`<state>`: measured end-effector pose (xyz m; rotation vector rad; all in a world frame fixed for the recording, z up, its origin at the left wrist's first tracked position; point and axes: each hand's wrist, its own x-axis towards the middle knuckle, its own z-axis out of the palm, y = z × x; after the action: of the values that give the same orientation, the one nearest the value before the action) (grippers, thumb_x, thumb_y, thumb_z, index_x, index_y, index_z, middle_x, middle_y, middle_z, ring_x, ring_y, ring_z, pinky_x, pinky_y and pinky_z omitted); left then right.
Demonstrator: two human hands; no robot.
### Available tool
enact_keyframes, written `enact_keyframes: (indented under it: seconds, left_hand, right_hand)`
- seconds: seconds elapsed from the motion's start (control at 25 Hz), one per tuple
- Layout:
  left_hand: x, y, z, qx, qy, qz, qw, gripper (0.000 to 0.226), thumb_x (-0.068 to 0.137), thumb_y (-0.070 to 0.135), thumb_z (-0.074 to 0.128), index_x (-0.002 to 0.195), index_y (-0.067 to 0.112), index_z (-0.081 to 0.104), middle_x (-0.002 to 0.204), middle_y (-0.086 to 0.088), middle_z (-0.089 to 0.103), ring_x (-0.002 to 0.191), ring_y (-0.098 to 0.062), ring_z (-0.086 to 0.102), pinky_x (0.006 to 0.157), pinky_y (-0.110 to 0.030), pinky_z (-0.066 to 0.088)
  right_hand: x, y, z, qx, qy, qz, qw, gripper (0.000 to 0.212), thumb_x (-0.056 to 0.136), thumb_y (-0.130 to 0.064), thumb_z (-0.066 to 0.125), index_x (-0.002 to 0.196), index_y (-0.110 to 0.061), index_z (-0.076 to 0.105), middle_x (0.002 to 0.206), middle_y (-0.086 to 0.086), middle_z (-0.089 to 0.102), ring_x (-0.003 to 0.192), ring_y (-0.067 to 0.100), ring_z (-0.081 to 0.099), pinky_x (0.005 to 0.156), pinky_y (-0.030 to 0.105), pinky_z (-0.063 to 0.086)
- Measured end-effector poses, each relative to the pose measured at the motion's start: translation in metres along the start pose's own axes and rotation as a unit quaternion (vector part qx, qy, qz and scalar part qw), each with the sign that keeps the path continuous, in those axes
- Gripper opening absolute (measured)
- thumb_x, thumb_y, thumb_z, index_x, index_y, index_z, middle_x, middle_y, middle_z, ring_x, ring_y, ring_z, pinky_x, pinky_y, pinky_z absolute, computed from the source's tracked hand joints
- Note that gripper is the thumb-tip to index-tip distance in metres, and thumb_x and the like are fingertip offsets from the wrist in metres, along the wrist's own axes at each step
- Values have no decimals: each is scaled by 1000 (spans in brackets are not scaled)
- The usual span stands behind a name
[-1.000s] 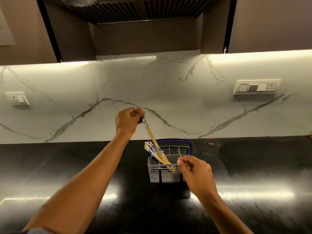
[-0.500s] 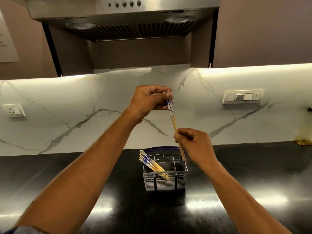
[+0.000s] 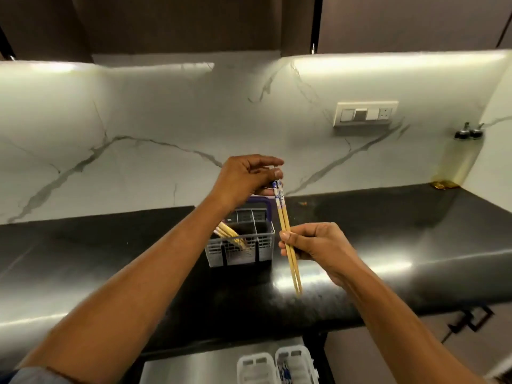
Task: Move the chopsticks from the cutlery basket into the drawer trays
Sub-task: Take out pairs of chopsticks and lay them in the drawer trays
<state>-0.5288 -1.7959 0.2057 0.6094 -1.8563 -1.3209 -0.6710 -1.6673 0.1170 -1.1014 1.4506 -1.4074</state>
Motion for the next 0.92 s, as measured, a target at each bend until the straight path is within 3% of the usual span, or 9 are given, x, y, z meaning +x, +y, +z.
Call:
enact_keyframes:
  seconds: [0.28,0.44,0.52,0.64,0.92]
  left_hand:
    - [-64,-118,51,-49,-6,-133,990,26,85,0,70,111,-3,68,88,-20,73,71,-19,73,64,-26,63]
    - [-112,-182,73,-52,0,-196,979,25,83,2,72,108,-3,69,87,-18,73,77,-28,74,70,-40,64]
    - [-135,-208,84,-39,9,-215,976,24,84,4,73,107,0,70,90,-18,74,80,-27,75,70,-37,64]
    - [-163,-236,97,-10,29,-222,975,23,85,7,72,108,4,72,91,-12,75,79,-20,76,70,-27,62]
    - [-193,-279,109,-33,54,-283,957,26,86,8,71,113,9,71,95,-10,75,86,-21,75,77,-39,63]
  right_hand:
    - [-50,113,0,-19,-1,162,987,17,86,-14,72,98,-2,75,89,16,77,86,29,75,85,44,60]
    - [-74,157,2,-32,-1,236,971,16,88,-17,69,100,-8,74,89,10,78,86,24,75,78,34,61]
    - [-81,173,5,-37,-18,273,961,14,90,-19,67,99,-12,74,90,8,78,87,21,75,76,31,61]
    - [-88,194,8,-68,-41,290,954,13,93,-18,63,99,-16,75,93,9,78,90,22,74,82,33,60]
    - [-95,254,15,-146,-51,300,941,12,93,-20,64,91,-20,76,90,5,78,89,21,74,88,45,59]
